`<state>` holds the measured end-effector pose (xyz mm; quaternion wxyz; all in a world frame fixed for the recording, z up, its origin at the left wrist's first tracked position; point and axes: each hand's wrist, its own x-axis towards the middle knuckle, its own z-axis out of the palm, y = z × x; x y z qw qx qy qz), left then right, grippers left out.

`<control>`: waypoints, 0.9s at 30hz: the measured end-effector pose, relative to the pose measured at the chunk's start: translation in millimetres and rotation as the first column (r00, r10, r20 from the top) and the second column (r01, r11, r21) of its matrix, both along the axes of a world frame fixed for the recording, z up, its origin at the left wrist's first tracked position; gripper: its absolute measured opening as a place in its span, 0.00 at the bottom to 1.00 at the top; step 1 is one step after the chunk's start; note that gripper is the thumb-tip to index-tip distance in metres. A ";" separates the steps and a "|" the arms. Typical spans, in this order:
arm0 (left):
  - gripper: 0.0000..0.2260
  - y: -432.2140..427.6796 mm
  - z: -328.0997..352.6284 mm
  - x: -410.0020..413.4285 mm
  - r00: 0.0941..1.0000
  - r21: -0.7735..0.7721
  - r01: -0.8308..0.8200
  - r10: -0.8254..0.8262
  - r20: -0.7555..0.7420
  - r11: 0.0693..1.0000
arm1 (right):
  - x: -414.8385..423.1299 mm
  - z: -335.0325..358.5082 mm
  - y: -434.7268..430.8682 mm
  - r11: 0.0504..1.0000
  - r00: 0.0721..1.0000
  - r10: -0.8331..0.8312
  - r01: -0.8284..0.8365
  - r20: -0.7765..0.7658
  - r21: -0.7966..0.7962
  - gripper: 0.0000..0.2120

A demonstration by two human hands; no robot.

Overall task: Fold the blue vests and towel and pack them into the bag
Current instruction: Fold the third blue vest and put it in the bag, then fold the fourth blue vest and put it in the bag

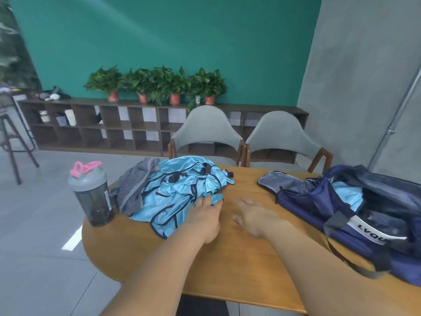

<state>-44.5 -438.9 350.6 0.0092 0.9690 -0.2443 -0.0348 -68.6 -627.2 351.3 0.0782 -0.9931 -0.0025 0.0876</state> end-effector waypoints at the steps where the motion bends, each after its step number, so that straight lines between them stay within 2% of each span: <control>1: 0.31 7.1 -5.9 3.3 1.000 0.000 -0.013 0.013 0.007 1.000 | 5.5 -7.3 6.9 1.000 1.000 0.014 -0.014 -0.006 0.023 0.33; 7: 0.29 44.4 -39.5 26.2 0.995 -0.032 -0.093 0.094 0.020 0.995 | 37.7 -42.0 46.8 0.994 0.995 0.096 -0.095 -0.013 0.062 0.32; 11: 0.26 63.1 -47.8 47.2 0.986 -0.085 -0.163 0.165 0.024 0.983 | 59.3 -31.0 62.2 0.991 0.983 0.087 -0.102 0.159 0.086 0.23; 14: 0.22 67.5 -49.5 61.4 0.967 -0.135 -0.170 0.191 0.169 0.976 | 79.9 -19.9 67.5 0.992 0.939 0.064 -0.096 0.337 0.077 0.19; 17: 0.18 66.0 -55.2 73.7 0.905 -0.288 -0.125 0.228 0.360 0.950 | 106.4 -11.1 71.1 0.995 0.883 0.059 -0.088 0.465 0.041 0.21; 20: 0.22 63.5 -68.7 86.4 0.894 -0.370 -0.075 0.227 0.386 0.926 | 137.2 -5.4 74.4 0.994 0.903 0.091 -0.108 0.419 0.018 0.27; 23: 0.28 63.8 -83.8 93.0 0.913 -0.353 -0.049 0.185 0.364 0.934 | 165.7 -2.3 79.2 0.985 0.923 0.174 -0.168 0.343 -0.046 0.31; 27: 0.30 64.5 -90.7 95.1 0.919 -0.346 -0.088 0.210 0.333 0.934 | 199.0 2.6 86.7 0.978 0.922 0.202 -0.171 0.330 -0.120 0.31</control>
